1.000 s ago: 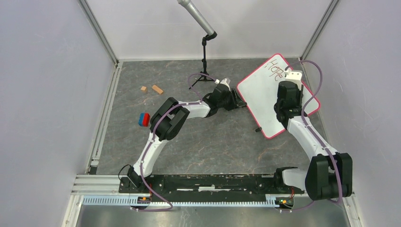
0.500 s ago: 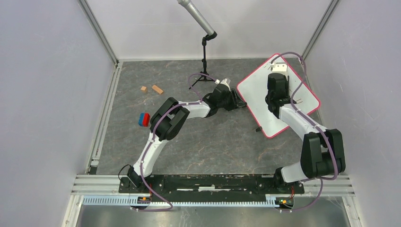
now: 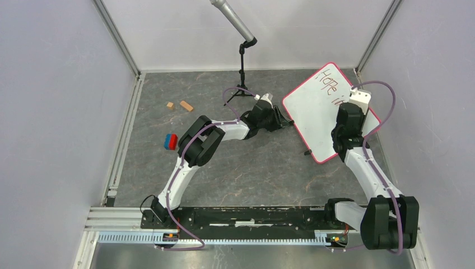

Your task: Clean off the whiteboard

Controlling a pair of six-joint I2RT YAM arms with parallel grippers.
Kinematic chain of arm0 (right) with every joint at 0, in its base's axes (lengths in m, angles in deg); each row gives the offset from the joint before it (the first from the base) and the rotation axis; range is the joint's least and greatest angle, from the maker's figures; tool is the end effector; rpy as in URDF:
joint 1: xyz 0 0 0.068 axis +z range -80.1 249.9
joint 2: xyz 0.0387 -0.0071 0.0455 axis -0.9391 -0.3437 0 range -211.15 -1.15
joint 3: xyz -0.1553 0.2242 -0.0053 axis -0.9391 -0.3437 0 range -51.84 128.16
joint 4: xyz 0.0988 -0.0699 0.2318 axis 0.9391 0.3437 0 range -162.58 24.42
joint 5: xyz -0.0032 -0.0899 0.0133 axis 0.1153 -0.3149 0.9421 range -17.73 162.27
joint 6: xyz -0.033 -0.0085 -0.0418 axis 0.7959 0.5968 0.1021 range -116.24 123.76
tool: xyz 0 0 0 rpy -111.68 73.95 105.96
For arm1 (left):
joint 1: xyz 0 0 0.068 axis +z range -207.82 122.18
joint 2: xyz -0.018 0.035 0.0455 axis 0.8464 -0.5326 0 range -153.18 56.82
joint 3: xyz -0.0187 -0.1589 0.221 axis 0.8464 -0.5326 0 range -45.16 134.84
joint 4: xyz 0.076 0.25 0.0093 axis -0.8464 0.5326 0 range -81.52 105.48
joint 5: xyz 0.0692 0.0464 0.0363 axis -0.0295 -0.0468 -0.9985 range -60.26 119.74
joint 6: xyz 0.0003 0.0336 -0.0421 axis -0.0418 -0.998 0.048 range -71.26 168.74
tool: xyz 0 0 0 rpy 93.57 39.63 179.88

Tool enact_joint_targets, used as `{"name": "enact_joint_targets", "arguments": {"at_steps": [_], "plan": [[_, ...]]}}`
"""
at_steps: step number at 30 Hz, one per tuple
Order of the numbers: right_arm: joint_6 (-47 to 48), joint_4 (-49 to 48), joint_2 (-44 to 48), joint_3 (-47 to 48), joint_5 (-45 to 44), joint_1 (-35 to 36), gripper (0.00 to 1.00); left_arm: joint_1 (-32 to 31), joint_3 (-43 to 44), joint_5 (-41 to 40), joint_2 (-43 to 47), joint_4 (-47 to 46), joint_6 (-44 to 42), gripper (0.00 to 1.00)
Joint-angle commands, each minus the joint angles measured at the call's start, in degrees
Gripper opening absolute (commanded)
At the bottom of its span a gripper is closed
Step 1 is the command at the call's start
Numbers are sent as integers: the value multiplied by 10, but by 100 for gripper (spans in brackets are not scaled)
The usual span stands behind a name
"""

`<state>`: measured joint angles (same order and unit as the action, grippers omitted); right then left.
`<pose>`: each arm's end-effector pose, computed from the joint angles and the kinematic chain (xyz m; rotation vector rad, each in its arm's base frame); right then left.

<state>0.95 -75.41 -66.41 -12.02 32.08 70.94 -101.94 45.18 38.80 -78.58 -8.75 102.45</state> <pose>0.2504 -0.0184 0.2632 0.4836 1.8579 -0.6401 0.3695 -0.3661 0.1169 -0.0821 2.2816 -1.1551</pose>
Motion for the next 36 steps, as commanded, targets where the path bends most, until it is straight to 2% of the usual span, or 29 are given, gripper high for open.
{"name": "enact_joint_targets", "arguments": {"at_steps": [1, 8, 13, 16, 19, 26, 31, 36], "plan": [[-14, 27, 19, -5, -54, -7, 15, -1, -17, -28, -20, 57, -7, 43], [-13, 27, 32, 1, -93, -15, 15, -1, -18, -28, -20, 56, -8, 43], [-7, 7, 8, 12, -45, -24, 14, -1, -16, -27, -20, 56, -12, 43], [-3, -6, -23, 33, 2, -17, 14, -1, -16, -26, -20, 56, -12, 43], [5, -29, -54, 52, 5, 20, 14, -1, -14, -27, -19, 56, -15, 43], [1, -40, -165, 140, 33, 52, 14, -1, -17, -29, -11, 56, -30, 46], [0, -34, -221, 189, 46, 60, 14, -1, -28, -16, 10, 39, -50, 55], [15, -32, -195, 183, 9, 55, 14, -9, -33, -32, 30, 42, -80, 72]]}}
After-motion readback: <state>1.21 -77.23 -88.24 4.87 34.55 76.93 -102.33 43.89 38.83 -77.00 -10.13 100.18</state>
